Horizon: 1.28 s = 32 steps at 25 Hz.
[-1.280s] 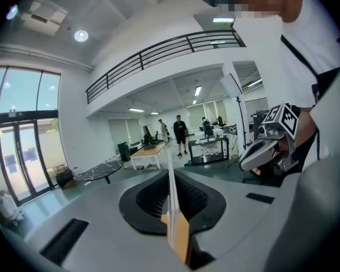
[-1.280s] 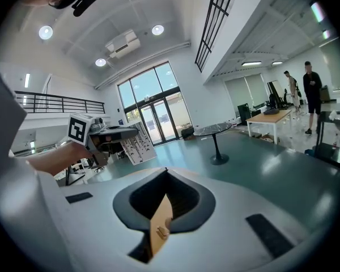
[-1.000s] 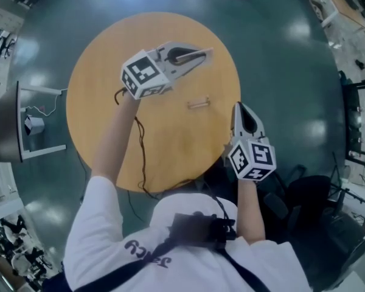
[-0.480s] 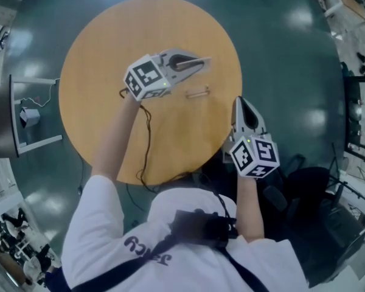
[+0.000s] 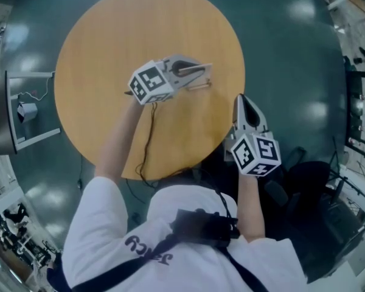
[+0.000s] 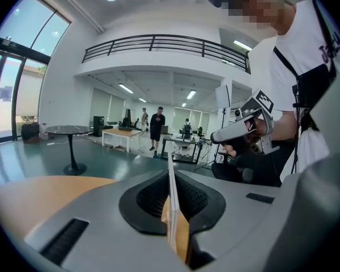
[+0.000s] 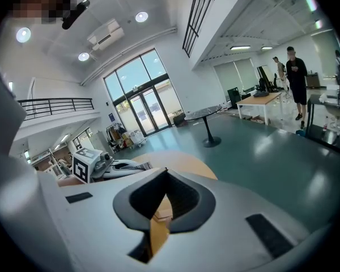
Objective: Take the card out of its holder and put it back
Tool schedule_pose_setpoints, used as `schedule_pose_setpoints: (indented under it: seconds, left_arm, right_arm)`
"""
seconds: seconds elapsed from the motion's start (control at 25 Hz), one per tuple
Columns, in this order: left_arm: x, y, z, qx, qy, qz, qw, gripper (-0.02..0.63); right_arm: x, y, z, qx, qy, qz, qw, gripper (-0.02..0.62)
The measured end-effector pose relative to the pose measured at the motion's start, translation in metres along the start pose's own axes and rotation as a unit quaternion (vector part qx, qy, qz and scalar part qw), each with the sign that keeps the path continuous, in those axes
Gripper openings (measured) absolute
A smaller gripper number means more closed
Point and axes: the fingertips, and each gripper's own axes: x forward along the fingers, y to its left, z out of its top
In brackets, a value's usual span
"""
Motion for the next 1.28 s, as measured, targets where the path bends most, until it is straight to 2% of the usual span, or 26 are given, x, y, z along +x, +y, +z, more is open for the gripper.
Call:
schedule_pose_setpoints:
  seconds: [0.52, 1.12, 1.28]
  left_arm:
    - [0.012, -0.004, -0.031, -0.011, 0.009, 0.007, 0.9999, 0.025]
    - [0.015, -0.006, -0.036, -0.009, 0.012, 0.014, 0.9998, 0.025]
    - [0.017, -0.006, -0.028, -0.010, -0.002, 0.020, 0.9998, 0.025]
  right_arm:
    - [0.000, -0.008, -0.014, -0.005, 0.017, -0.010, 1.000, 0.020]
    - [-0.001, -0.015, -0.019, -0.003, 0.023, -0.010, 1.000, 0.020]
    - [-0.001, -0.014, -0.019, -0.002, 0.026, -0.010, 1.000, 0.020]
